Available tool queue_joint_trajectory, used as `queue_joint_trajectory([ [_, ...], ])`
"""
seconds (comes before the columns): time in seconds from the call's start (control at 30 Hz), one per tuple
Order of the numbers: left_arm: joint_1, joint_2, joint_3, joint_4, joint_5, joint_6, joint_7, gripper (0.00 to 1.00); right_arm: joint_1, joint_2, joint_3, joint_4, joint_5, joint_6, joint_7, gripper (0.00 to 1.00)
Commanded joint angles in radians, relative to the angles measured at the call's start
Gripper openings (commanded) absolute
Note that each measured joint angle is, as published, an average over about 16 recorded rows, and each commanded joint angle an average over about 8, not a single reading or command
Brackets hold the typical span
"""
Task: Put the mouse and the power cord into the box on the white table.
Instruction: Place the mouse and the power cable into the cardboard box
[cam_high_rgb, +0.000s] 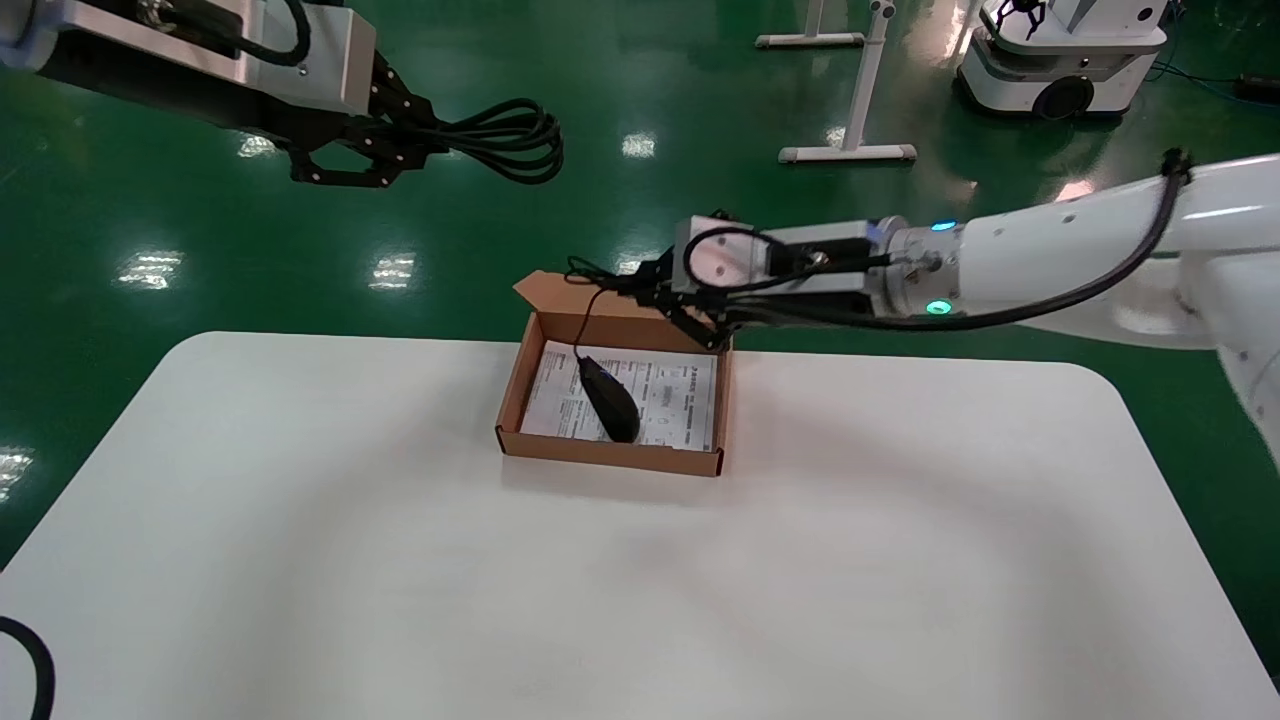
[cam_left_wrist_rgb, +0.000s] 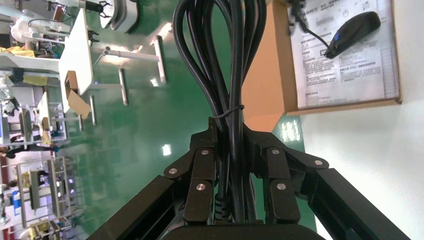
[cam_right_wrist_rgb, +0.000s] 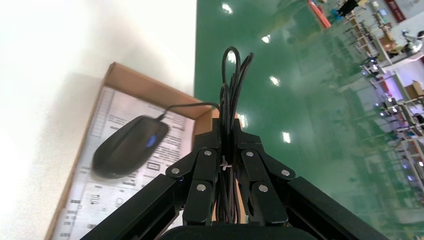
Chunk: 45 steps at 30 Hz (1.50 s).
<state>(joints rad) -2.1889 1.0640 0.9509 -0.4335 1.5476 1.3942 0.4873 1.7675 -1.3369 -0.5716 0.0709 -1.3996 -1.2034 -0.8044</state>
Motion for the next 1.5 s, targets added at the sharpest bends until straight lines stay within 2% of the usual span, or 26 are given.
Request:
queue_joint_trajectory([
  [0.03,-0.009,0.001,0.005,0.000,0.008,0.006,0.006,0.00,-0.007,-0.012,-0.003,-0.004,-0.004,0.010,-0.008,0.00],
  [0.4,-0.030,0.002,0.013,0.022,0.019,0.030,0.038,0.00,-0.080,-0.026,-0.054,0.080,-0.030,0.064,0.015,0.00],
  [0.47,-0.032,0.002,0.014,0.026,0.021,0.031,0.040,0.00,-0.093,-0.027,-0.063,0.099,-0.028,0.085,0.025,0.06],
  [0.5,-0.033,0.002,0.015,0.028,0.022,0.032,0.041,0.00,-0.098,-0.027,-0.067,0.109,-0.025,0.097,0.030,0.14],
  [0.7,-0.035,0.006,0.018,0.036,0.026,0.039,0.041,0.00,-0.125,-0.026,-0.094,0.160,-0.005,0.174,0.065,0.88],
  [0.73,-0.034,0.007,0.018,0.037,0.025,0.041,0.040,0.00,-0.127,-0.026,-0.100,0.167,-0.002,0.182,0.070,0.96],
  [0.77,-0.032,0.008,0.019,0.038,0.025,0.042,0.039,0.00,-0.129,-0.026,-0.105,0.173,0.001,0.189,0.075,1.00],
  [1.23,0.014,0.054,0.023,0.078,0.018,0.035,0.076,0.00,-0.130,-0.021,-0.177,0.205,0.041,0.230,0.117,1.00],
  [1.5,0.036,0.088,0.023,0.128,0.014,0.025,0.102,0.00,-0.081,0.005,-0.182,0.160,0.072,0.236,0.118,1.00],
])
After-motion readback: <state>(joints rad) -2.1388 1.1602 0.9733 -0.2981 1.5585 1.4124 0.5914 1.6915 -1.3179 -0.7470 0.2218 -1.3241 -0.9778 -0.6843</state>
